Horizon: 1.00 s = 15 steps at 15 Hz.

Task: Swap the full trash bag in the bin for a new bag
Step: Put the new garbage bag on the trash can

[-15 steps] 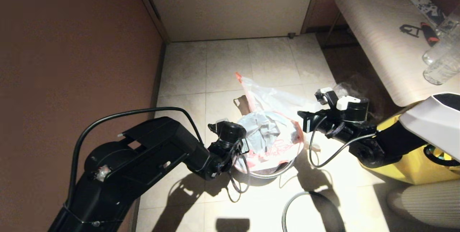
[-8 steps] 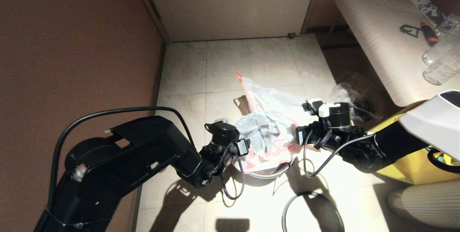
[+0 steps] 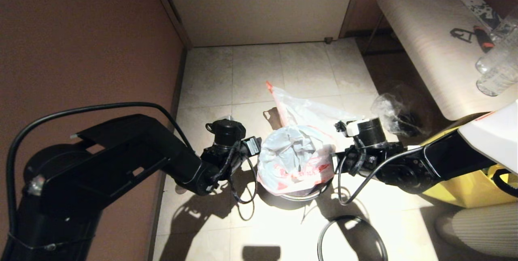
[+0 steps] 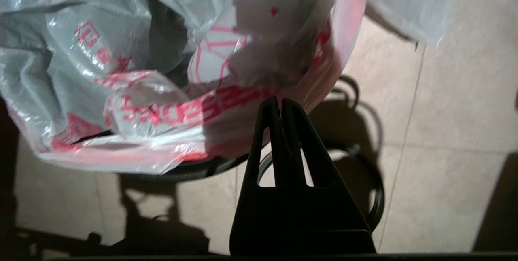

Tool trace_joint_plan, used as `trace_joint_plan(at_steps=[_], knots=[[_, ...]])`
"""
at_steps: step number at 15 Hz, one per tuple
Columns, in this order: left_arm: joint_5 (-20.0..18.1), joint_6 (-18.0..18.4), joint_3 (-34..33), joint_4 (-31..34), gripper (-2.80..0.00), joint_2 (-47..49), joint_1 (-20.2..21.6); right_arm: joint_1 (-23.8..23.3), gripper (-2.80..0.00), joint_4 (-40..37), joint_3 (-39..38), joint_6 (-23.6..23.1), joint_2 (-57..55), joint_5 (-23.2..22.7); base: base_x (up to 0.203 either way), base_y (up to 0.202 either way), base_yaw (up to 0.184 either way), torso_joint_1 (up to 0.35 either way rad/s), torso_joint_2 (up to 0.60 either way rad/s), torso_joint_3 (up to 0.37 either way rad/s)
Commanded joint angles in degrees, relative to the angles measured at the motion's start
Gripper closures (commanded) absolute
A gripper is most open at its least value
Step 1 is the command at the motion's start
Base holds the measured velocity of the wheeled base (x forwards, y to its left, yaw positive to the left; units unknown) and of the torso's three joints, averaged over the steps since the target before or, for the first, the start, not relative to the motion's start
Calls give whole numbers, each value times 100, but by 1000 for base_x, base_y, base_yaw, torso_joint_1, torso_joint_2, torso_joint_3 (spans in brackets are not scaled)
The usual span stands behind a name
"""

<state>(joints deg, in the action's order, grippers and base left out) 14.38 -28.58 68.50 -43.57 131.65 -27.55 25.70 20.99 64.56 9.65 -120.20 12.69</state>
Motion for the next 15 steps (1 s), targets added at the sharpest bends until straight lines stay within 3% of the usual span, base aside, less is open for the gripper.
trace_joint_plan(at_steps=[1, 4, 6, 7, 10, 15], knots=[[-26, -84, 395, -20, 0, 392, 309, 168, 0, -787, 185, 442, 68, 86, 0, 0, 0, 0, 0, 0], [-662, -302, 607, -82, 0, 764, 498, 598, 0, -2095, 969, 2179, -140, 184, 0, 0, 0, 0, 0, 0], [-1151, -553, 545, -454, 0, 805, 607, 736, 0, -2233, 1230, 2646, -286, 5, 0, 0, 0, 0, 0, 0], [-1240, -555, 548, -534, 0, 825, 652, 766, -280, -2307, 1389, 2843, -386, -19, 0, 0, 0, 0, 0, 0], [-1227, -526, 560, -548, 0, 877, 628, 813, -280, -2464, 1769, 3706, -619, -30, 0, 0, 0, 0, 0, 0], [-1052, -532, 692, -556, 0, 975, 628, 730, -280, -2485, 1728, 4510, -844, -28, 0, 0, 0, 0, 0, 0]])
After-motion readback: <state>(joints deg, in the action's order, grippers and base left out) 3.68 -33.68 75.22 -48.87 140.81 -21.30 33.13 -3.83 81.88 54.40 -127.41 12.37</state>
